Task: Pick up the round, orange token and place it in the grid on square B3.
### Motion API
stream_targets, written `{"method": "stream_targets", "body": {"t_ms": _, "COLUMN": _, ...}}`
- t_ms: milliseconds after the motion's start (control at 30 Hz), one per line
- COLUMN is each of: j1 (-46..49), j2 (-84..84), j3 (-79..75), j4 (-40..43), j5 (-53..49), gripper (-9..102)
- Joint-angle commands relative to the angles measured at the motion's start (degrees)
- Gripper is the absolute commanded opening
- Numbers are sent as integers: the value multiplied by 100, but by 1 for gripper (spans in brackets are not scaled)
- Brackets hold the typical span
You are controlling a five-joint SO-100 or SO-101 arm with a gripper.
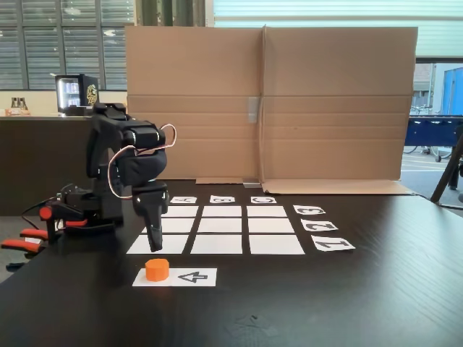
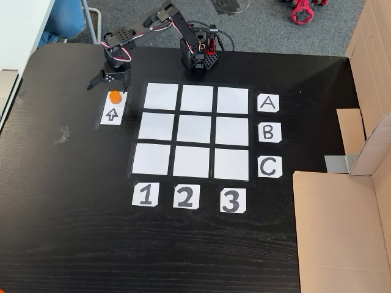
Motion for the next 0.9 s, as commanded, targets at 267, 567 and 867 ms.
{"method": "stream_targets", "body": {"t_ms": 267, "j1": -9, "j2": -457, "j3": -536, "j4": -26, "j5": -132, "gripper": 56}}
{"method": "stream_targets", "body": {"t_ms": 567, "j1": 18, "j2": -756, "j3": -791, "j4": -70, "j5": -176, "gripper": 56}}
{"method": "stream_targets", "body": {"t_ms": 867, "j1": 35, "j2": -861, "j3": -809, "j4": -53, "j5": -211, "gripper": 47}}
